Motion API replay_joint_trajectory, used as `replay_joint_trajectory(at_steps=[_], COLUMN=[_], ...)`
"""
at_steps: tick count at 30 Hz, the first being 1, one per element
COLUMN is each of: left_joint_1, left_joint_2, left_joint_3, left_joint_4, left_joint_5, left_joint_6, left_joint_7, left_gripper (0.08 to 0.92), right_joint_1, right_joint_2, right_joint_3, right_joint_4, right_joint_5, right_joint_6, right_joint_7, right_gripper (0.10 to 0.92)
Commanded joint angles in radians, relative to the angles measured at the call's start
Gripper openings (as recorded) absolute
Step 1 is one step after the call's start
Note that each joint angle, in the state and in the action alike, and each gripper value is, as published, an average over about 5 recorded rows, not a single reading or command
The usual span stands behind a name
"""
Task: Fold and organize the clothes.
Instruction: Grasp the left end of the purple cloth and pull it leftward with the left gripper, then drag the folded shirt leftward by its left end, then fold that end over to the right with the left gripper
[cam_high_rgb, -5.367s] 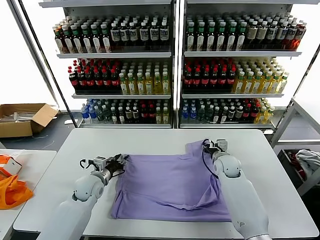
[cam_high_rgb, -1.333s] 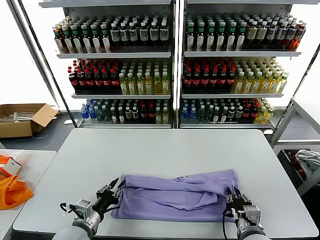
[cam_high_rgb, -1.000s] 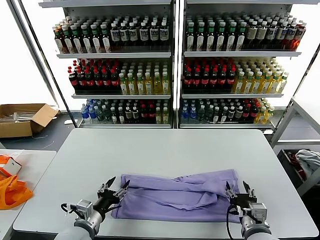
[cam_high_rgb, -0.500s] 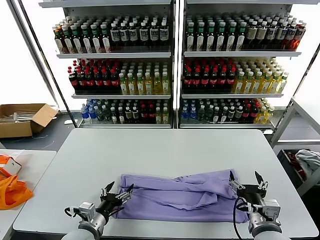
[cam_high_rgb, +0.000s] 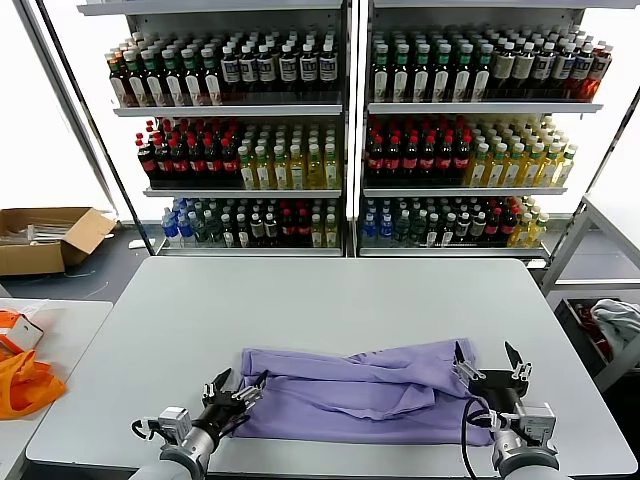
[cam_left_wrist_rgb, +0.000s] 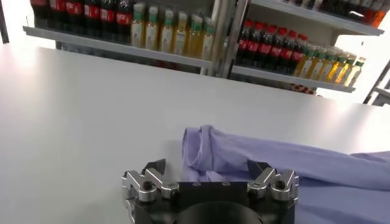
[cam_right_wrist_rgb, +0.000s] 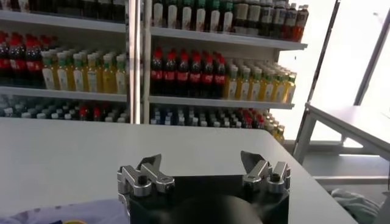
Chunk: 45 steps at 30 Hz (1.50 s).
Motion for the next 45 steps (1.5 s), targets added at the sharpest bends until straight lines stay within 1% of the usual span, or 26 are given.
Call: replay_joint_trajectory(at_steps=[1,10,20,23,26,31,36,39,41,45], left_joint_1=[0.0,0.005,0.018,0.019,0.016,0.008,-0.013,-0.035,-0.046,-0.057], left_joint_2=[-0.003,-0.008,-0.019,-0.018,-0.018,-0.01,0.028,0.081,0.133,0.274], left_joint_3=[0.002,0.007,0.011,0.008,0.001,-0.034,-0.123,-0.208,-0.279,-0.406], left_joint_4=[0.007,0.017,0.016,0.015,0.022,0.039,0.059,0.077,0.091,0.136], left_joint_5=[-0.015,-0.003,0.03,0.049,0.063,0.071,0.002,-0.041,-0.065,-0.133], left_joint_6=[0.002,-0.001,-0.025,-0.046,-0.084,-0.14,-0.192,-0.211,-0.213,-0.209], left_joint_7=[-0.002,0.011,0.052,0.06,0.068,0.071,0.062,0.056,0.056,0.064], left_gripper=[0.727,0.467,0.174,0.112,0.098,0.098,0.098,0.098,0.098,0.098], right_joint_1=[0.001,0.005,0.009,0.008,0.009,0.015,0.018,0.027,0.034,0.047], right_joint_2=[0.0,-0.005,-0.004,-0.003,-0.003,-0.005,-0.009,-0.009,-0.01,-0.012], right_joint_3=[-0.008,-0.007,-0.012,-0.015,-0.017,-0.015,-0.023,-0.032,-0.037,-0.047], right_joint_4=[-0.001,-0.011,-0.021,-0.025,-0.028,-0.034,-0.038,-0.04,-0.041,-0.045], right_joint_5=[-0.006,-0.006,-0.015,-0.018,-0.019,-0.019,-0.02,-0.021,-0.021,-0.02], right_joint_6=[0.003,0.004,0.004,0.006,0.008,0.008,0.01,0.008,0.007,0.005], right_joint_7=[0.0,-0.006,-0.016,-0.019,-0.019,-0.021,-0.023,-0.023,-0.024,-0.024], right_gripper=[0.823,0.823,0.823,0.823,0.823,0.823,0.823,0.823,0.823,0.823])
